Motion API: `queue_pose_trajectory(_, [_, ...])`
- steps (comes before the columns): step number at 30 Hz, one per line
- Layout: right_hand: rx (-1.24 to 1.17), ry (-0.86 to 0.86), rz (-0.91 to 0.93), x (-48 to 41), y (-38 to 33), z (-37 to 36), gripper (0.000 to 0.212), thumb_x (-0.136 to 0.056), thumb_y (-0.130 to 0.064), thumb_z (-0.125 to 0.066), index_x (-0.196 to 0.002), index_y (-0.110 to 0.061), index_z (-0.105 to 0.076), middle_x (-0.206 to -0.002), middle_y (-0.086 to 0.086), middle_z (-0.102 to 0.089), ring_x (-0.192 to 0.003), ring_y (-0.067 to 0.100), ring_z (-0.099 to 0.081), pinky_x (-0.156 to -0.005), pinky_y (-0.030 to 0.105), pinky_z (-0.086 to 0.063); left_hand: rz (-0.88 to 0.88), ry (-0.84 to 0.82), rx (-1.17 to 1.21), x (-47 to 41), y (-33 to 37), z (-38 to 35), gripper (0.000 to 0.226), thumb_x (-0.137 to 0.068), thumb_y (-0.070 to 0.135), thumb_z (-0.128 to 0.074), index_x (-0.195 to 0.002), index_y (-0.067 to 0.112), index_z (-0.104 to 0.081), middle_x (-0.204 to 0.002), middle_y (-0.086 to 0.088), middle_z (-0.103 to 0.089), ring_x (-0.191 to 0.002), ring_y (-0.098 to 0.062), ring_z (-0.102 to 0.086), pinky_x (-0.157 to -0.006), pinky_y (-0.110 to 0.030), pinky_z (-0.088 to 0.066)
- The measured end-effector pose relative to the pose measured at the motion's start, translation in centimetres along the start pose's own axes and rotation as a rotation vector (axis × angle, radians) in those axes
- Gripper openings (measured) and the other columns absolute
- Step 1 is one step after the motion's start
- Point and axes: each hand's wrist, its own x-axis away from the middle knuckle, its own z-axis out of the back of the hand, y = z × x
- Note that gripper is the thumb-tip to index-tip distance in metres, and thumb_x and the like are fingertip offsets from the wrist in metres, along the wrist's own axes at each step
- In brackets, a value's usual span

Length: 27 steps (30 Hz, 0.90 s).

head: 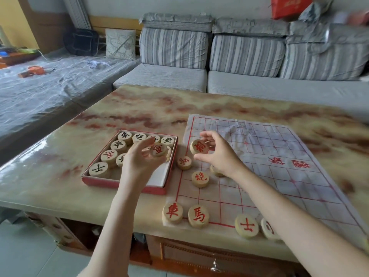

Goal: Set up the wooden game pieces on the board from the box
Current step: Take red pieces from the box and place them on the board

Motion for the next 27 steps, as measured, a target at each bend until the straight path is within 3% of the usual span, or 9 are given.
queue_pose_trajectory(5, [0.059, 0.068, -0.019, 3.5, 2.1, 4.0, 0.062, -0.069, -0.013, -0.080, -0.123, -0.015, -0.049, -0.116, -0.001, -0.055, -0.104, 0.011, -0.053, -0.092, 0.016, -0.042, -0.097, -0.123, -0.046, 1.4, 3.0, -3.7, 0.074, -0.064, 0.016, -0.082, -0.129, 0.026, -0.050, -0.106, 0.009, -0.063, -0.089, -0.001, -0.059, -0.070, 0.002, -0.040])
queue_pose_trajectory(7, [0.074, 0.098, -0.019, 4.3, 2.7, 5.3, 0.060, -0.069, -0.014, -0.080, -0.122, -0.015, -0.051, -0.116, -0.002, -0.055, -0.102, 0.007, -0.053, -0.086, 0.004, -0.039, -0.098, -0.172, -0.031, 2.0, 3.7, -5.3, 0.076, -0.063, 0.013, -0.083, -0.130, 0.023, -0.049, -0.106, 0.006, -0.064, -0.089, -0.003, -0.059, -0.070, 0.005, -0.039])
queue_pose_trajectory(9, [0.087, 0.122, -0.030, 5.0, 3.2, 6.5, 0.055, -0.070, -0.016, -0.080, -0.119, -0.016, -0.054, -0.114, -0.002, -0.057, -0.099, 0.006, -0.053, -0.077, -0.004, -0.036, -0.106, -0.219, -0.017, 2.6, 4.1, -6.8, 0.076, -0.063, 0.009, -0.082, -0.130, 0.022, -0.049, -0.108, 0.002, -0.065, -0.094, -0.008, -0.061, -0.078, -0.003, -0.044])
queue_pose_trajectory(12, [0.105, 0.149, -0.038, 6.0, 3.8, 8.3, 0.051, -0.069, -0.018, -0.080, -0.114, -0.016, -0.057, -0.113, -0.002, -0.057, -0.093, -0.001, -0.052, -0.075, -0.004, -0.036, -0.115, -0.259, -0.037, 3.3, 4.5, -8.5, 0.075, -0.063, 0.011, -0.083, -0.129, 0.023, -0.050, -0.112, 0.002, -0.064, -0.099, -0.009, -0.061, -0.091, -0.023, -0.049])
queue_pose_trajectory(16, [0.129, 0.208, -0.066, 6.9, 5.1, 10.4, 0.047, -0.071, -0.012, -0.078, -0.114, -0.015, -0.058, -0.114, 0.001, -0.057, -0.091, 0.002, -0.052, -0.073, -0.002, -0.036, -0.181, -0.288, -0.128, 3.2, 5.1, -9.8, 0.075, -0.063, 0.017, -0.083, -0.130, 0.020, -0.049, -0.114, 0.003, -0.064, -0.101, -0.005, -0.058, -0.088, -0.016, -0.042])
queue_pose_trajectory(21, [0.133, 0.296, -0.141, 7.5, 6.8, 12.7, 0.048, -0.071, -0.015, -0.078, -0.115, -0.017, -0.059, -0.116, 0.000, -0.059, -0.097, 0.006, -0.052, -0.070, -0.003, -0.035, -0.187, -0.248, -0.179, 1.6, 5.9, -10.1, 0.072, -0.064, 0.018, -0.082, -0.128, 0.021, -0.051, -0.110, 0.004, -0.065, -0.096, -0.006, -0.058, -0.083, -0.017, -0.040])
queue_pose_trajectory(27, [0.132, 0.230, -0.208, 10.2, 6.5, 14.5, 0.047, -0.073, -0.026, -0.077, -0.115, -0.026, -0.057, -0.108, -0.016, -0.058, -0.096, -0.012, -0.048, -0.080, 0.009, -0.036, -0.118, -0.239, -0.151, 1.0, 5.7, -8.8, 0.063, -0.066, 0.016, -0.080, -0.123, 0.026, -0.056, -0.109, 0.005, -0.065, -0.100, -0.010, -0.061, -0.083, -0.021, -0.040])
